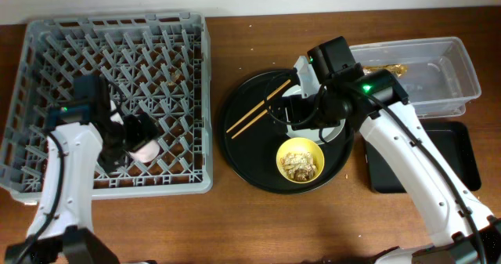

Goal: Sort waste into correct bins and load items into the dishwasher rack
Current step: 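Place the pink cup upside down in the rack with left gripper, then tip the yellow bowl's food scraps onto the black tray with right gripper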

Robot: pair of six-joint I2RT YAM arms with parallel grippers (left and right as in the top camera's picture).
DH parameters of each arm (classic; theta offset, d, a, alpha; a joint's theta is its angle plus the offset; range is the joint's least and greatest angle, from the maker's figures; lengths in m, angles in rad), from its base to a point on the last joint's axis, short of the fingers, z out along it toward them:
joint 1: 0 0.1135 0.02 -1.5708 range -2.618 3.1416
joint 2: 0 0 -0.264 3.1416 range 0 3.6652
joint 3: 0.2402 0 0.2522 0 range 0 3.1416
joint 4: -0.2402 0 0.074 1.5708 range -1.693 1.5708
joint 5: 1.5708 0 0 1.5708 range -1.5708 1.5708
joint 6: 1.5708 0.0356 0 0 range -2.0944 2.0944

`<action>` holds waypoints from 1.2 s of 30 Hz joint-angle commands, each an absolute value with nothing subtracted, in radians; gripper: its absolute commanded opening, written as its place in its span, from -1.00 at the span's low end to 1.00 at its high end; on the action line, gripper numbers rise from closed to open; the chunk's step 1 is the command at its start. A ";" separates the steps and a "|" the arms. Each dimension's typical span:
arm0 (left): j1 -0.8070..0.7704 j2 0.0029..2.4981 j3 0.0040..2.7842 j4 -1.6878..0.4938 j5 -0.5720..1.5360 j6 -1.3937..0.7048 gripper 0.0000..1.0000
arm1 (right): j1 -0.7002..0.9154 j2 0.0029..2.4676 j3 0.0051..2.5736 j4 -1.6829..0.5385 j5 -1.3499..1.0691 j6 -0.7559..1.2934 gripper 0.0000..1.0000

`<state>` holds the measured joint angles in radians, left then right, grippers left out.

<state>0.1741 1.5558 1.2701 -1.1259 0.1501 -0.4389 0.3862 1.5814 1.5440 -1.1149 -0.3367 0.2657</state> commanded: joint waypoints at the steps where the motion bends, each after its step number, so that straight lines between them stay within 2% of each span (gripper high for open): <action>1: 0.173 1.538 1.536 -1.217 0.163 -0.426 0.98 | 0.392 1.584 1.542 -1.114 -0.281 0.271 0.97; 3: 0.172 1.538 1.695 -1.253 0.254 -0.309 0.98 | 0.396 1.603 1.541 -1.115 -0.212 0.271 0.97; 6: 0.146 1.538 1.792 -1.242 0.456 -0.116 0.98 | 0.427 1.676 1.541 -1.116 -0.162 0.271 0.97; 8: 0.115 1.538 1.794 -1.243 0.475 -0.073 0.98 | 0.446 1.732 1.541 -1.145 -0.168 0.271 0.91; 9: 0.092 1.539 1.794 -1.253 0.475 -0.054 0.98 | 0.457 1.757 1.541 -1.175 -0.179 0.272 0.74; 10: 0.079 1.538 1.794 -1.255 0.475 -0.054 0.98 | 0.476 1.784 1.540 -1.204 -0.187 0.276 0.45; 12: 0.075 1.538 1.794 -1.251 0.475 -0.055 0.99 | 0.547 1.844 1.513 -1.188 -0.167 0.354 -0.01; 14: 0.075 1.538 1.794 -1.251 0.474 -0.054 0.99 | 0.596 1.892 1.470 -1.142 -0.017 0.536 -0.26; 15: 0.075 1.538 1.794 -1.251 0.474 -0.054 0.99 | 0.614 1.918 1.446 -1.122 0.067 0.633 -0.33; 18: 0.075 1.538 1.794 -1.251 0.474 -0.054 0.99 | 0.622 1.980 1.374 -1.023 0.049 0.694 -0.34; 19: 0.075 1.538 1.794 -1.251 0.474 -0.054 0.99 | 0.622 1.992 1.369 -1.001 0.031 0.693 -0.53; 21: 0.075 1.538 1.794 -1.251 0.474 -0.054 0.99 | 0.622 1.999 1.365 -0.970 0.004 0.695 -0.71; 22: 0.075 1.538 1.794 -1.251 0.474 -0.054 0.99 | 0.622 2.000 1.351 -0.953 -0.003 0.728 -0.92; 26: 0.075 1.538 1.794 -1.251 0.474 -0.054 0.99 | 0.581 1.924 1.348 -0.993 -0.020 0.700 -0.92; 29: 0.075 1.538 1.794 -1.251 0.474 -0.054 0.99 | 0.458 1.683 1.349 -1.009 -0.197 0.532 -0.92; 31: 0.075 1.538 1.794 -1.251 0.474 -0.054 0.99 | 0.233 1.501 1.348 -1.057 -0.333 0.339 -0.92; 34: 0.075 1.538 1.794 -1.251 0.474 -0.054 0.99 | -0.052 1.466 1.335 -1.079 -0.530 0.085 -0.92; 36: 0.075 1.538 1.794 -1.251 0.474 -0.054 0.99 | -0.257 1.466 1.250 -1.018 -0.700 -0.009 -0.92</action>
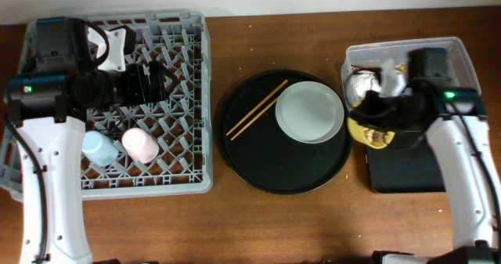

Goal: Sort waste into correct bins and load items into the dishwasher rack
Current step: 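Tip the yellow bowl's food scraps onto the black tray with right gripper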

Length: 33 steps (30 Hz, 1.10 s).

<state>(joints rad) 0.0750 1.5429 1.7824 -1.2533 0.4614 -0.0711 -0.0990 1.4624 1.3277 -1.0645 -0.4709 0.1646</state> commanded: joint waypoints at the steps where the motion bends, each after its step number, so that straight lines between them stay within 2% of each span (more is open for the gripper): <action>1: 0.075 1.538 1.794 -1.251 0.474 -0.054 0.99 | -0.317 1.466 1.203 -0.976 -0.752 -0.009 -0.92; 6: 0.075 1.538 1.794 -1.251 0.474 -0.054 0.99 | -0.675 1.467 0.850 -0.596 -1.164 -0.031 -0.92; 8: 0.075 1.538 1.794 -1.251 0.474 -0.054 0.99 | -0.739 1.467 0.796 -0.541 -1.222 -0.058 -0.92; 9: 0.075 1.538 1.794 -1.251 0.474 -0.054 0.99 | -0.771 1.467 0.782 -0.550 -1.313 -0.133 -0.92; 12: 0.075 1.538 1.794 -1.251 0.474 -0.054 0.99 | -0.779 1.467 0.781 -0.553 -1.448 -0.194 -0.92; 17: 0.075 1.538 1.794 -1.251 0.474 -0.054 0.99 | -0.779 1.467 0.781 -0.585 -1.398 -0.197 -0.92; 18: 0.075 1.538 1.794 -1.251 0.474 -0.054 0.99 | -0.779 1.467 0.781 -0.569 -1.291 -0.213 -0.92; 19: 0.075 1.538 1.794 -1.251 0.474 -0.054 0.99 | -0.781 1.467 0.781 -0.549 -1.221 -0.061 -0.92; 20: 0.075 1.538 1.794 -1.251 0.474 -0.054 0.99 | -0.781 1.465 0.781 -0.570 -1.395 -0.086 -0.92; 21: 0.075 1.538 1.794 -1.251 0.474 -0.055 0.99 | -0.776 1.465 0.781 -0.572 -1.441 -0.171 -0.92; 22: 0.075 1.538 1.794 -1.251 0.474 -0.054 0.99 | -0.781 1.467 0.781 -0.524 -1.260 -0.044 -0.92; 23: 0.075 1.538 1.794 -1.251 0.474 -0.054 0.99 | -0.791 1.466 0.781 -0.530 -1.372 0.025 -0.92; 24: 0.075 1.538 1.794 -1.251 0.474 -0.054 0.99 | -0.787 1.464 0.787 -0.541 -1.545 -0.079 -0.92; 25: 0.075 1.538 1.794 -1.251 0.474 -0.054 0.99 | -0.788 1.464 0.788 -0.495 -1.446 -0.059 -0.92; 26: 0.075 1.538 1.794 -1.251 0.474 -0.054 0.99 | -0.788 1.465 0.788 -0.463 -1.312 0.099 -0.92; 27: 0.075 1.538 1.794 -1.251 0.474 -0.054 0.99 | -0.778 1.463 0.788 -0.462 -1.461 0.065 -0.92; 28: 0.075 1.538 1.794 -1.251 0.474 -0.055 0.99 | -0.764 1.463 0.789 -0.448 -1.438 0.028 -0.92; 29: 0.075 1.538 1.794 -1.251 0.474 -0.054 0.99 | -0.759 1.463 0.789 -0.457 -1.309 0.125 -0.92; 31: 0.075 1.538 1.794 -1.251 0.474 -0.054 0.99 | -0.721 1.448 0.789 -0.463 -1.491 -0.006 -0.92; 32: 0.075 1.538 1.794 -1.251 0.474 -0.054 0.99 | -0.707 1.446 0.791 -0.437 -1.354 0.089 -0.92; 33: 0.075 1.538 1.794 -1.251 0.474 -0.055 0.99 | -0.698 1.446 0.791 -0.433 -1.512 0.094 -0.92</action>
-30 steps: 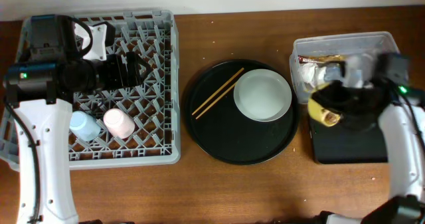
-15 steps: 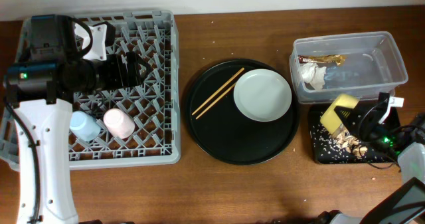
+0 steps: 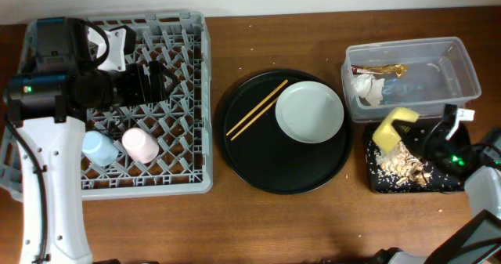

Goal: Sort waste into correct bins and load items into the dishwasher rack
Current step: 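Tip the yellow bowl's food scraps onto the black tray with right gripper, then set the empty yellow bowl on the black round tray with right gripper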

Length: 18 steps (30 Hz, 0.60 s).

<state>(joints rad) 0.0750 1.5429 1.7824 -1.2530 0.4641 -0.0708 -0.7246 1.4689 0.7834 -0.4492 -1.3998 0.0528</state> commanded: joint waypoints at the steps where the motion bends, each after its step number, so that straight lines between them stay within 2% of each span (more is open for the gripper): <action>1: 0.075 1.538 1.794 -1.251 0.474 -0.054 0.99 | -0.665 1.430 0.797 -0.406 -1.453 0.042 -0.92; 2: 0.075 1.538 1.794 -1.251 0.474 -0.054 0.99 | -0.647 1.426 0.801 -0.406 -1.235 0.119 -0.92; 3: 0.075 1.538 1.794 -1.251 0.474 -0.054 0.99 | -0.632 1.425 0.803 -0.430 -1.243 0.168 -0.92; 4: 0.075 1.538 1.794 -1.251 0.474 -0.054 0.99 | -0.609 1.413 0.804 -0.430 -1.324 0.130 -0.92; 6: 0.075 1.538 1.794 -1.251 0.474 -0.054 0.99 | -0.562 1.385 0.829 -0.426 -1.310 0.031 -0.92; 11: 0.075 1.538 1.794 -1.251 0.474 -0.054 0.99 | -0.585 1.383 0.836 -0.463 -1.174 0.028 -0.92; 12: 0.075 1.538 1.794 -1.251 0.474 -0.055 0.99 | -0.585 1.382 0.836 -0.477 -1.314 -0.025 -0.92; 13: 0.075 1.538 1.794 -1.251 0.474 -0.054 0.99 | -0.583 1.383 0.836 -0.482 -1.299 -0.094 -0.92; 14: 0.075 1.538 1.794 -1.251 0.474 -0.055 0.99 | -0.585 1.382 0.836 -0.483 -1.341 -0.051 -0.92; 15: 0.075 1.538 1.794 -1.251 0.474 -0.054 0.99 | -0.583 1.382 0.836 -0.483 -1.421 -0.144 -0.92; 16: 0.075 1.538 1.794 -1.251 0.474 -0.054 0.99 | -0.583 1.383 0.836 -0.473 -1.373 -0.179 -0.92; 17: 0.075 1.538 1.794 -1.251 0.474 -0.054 0.99 | -0.596 1.383 0.836 -0.473 -1.295 -0.092 -0.92; 18: 0.075 1.538 1.794 -1.251 0.474 -0.054 0.99 | -0.597 1.382 0.836 -0.501 -1.173 0.104 -0.92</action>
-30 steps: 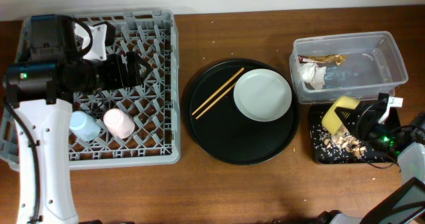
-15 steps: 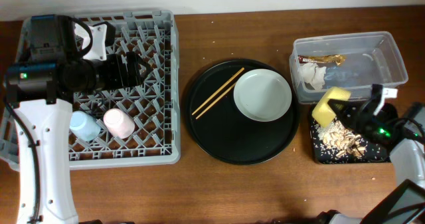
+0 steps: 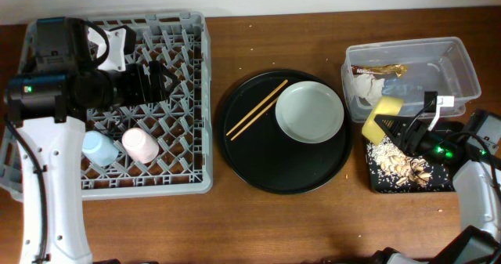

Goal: Sort waste into correct bins and load items into the dishwasher rack
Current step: 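Set the empty yellow bowl on the black round tray with right gripper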

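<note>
My right gripper (image 3: 398,128) is shut on the rim of a yellow bowl (image 3: 380,115). It holds the bowl tipped on edge over the left end of the black rectangular tray (image 3: 443,184), where food scraps (image 3: 399,162) lie. On the round black tray (image 3: 266,158) are a white plate (image 3: 309,111) and a pair of chopsticks (image 3: 257,109). A blue cup (image 3: 98,148) and a pink cup (image 3: 141,144) sit in the grey dishwasher rack (image 3: 196,99). Above the rack's middle, my left gripper (image 3: 160,81) is open and holds nothing.
A clear plastic bin (image 3: 438,68) at the back right holds a wrapper (image 3: 380,70) and crumpled tissue (image 3: 364,88). It touches the black rectangular tray's far side. Bare brown table (image 3: 235,225) lies in front of the rack and the trays.
My right gripper and the tipped yellow bowl have shifted a little left and toward the back, over the black tray's left end. The scraps lie where they were. The left arm has not moved.
At first my left gripper was down at the pink cup in the rack, and my right was over the round tray by the food-filled bowl. Then the left was raised and empty, the right holding the bowl by the bin. Then the scraps lay in the black tray.
</note>
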Robot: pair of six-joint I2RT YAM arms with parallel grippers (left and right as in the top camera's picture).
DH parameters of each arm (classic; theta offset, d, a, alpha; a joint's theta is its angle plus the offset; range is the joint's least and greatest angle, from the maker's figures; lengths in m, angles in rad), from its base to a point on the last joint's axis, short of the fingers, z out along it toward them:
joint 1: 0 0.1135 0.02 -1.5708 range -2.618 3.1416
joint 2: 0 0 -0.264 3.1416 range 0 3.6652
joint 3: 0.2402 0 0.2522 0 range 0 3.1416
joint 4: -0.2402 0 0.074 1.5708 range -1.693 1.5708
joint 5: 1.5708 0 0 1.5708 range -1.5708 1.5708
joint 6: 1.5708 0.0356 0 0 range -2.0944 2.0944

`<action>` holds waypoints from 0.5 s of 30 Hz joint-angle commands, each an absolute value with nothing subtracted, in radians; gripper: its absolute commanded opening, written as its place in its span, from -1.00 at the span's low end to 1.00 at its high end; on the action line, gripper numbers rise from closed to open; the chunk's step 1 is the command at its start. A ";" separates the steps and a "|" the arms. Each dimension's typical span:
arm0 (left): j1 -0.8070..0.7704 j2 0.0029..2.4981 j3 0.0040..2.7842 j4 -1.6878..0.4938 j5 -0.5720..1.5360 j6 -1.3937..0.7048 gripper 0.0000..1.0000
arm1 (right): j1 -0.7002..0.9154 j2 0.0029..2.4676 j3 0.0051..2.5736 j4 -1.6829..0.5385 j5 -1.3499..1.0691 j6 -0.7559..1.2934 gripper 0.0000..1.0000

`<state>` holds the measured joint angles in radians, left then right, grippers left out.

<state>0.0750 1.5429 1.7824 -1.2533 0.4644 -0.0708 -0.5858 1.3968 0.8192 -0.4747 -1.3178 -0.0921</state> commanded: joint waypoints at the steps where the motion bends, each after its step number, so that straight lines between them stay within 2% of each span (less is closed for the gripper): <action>1: 0.075 1.538 1.794 -1.251 0.474 -0.054 0.99 | -0.595 1.381 0.837 -0.548 -1.048 0.227 -0.92; 4: 0.075 1.538 1.794 -1.251 0.474 -0.054 0.99 | -0.496 1.338 0.913 -0.753 -0.981 0.094 -0.92; 5: 0.075 1.538 1.794 -1.251 0.474 -0.054 0.99 | -0.382 1.310 0.977 -0.849 -0.887 0.039 -0.92; 7: 0.075 1.538 1.794 -1.251 0.474 -0.054 0.99 | -0.149 1.292 1.037 -0.906 -0.693 0.038 -0.92; 10: 0.075 1.538 1.794 -1.251 0.474 -0.055 0.99 | 0.299 1.357 1.038 -0.847 -0.368 0.142 -0.92; 12: 0.075 1.538 1.794 -1.251 0.474 -0.054 0.99 | 0.484 1.443 1.038 -0.790 -0.216 0.173 -0.92; 15: 0.075 1.538 1.794 -1.251 0.474 -0.054 0.99 | 0.655 1.599 1.038 -0.669 -0.063 0.173 -0.92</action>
<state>0.0750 1.5429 1.7824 -1.2526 0.4641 -0.0711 0.5762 1.5150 1.0313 -0.7235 -0.2535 0.1555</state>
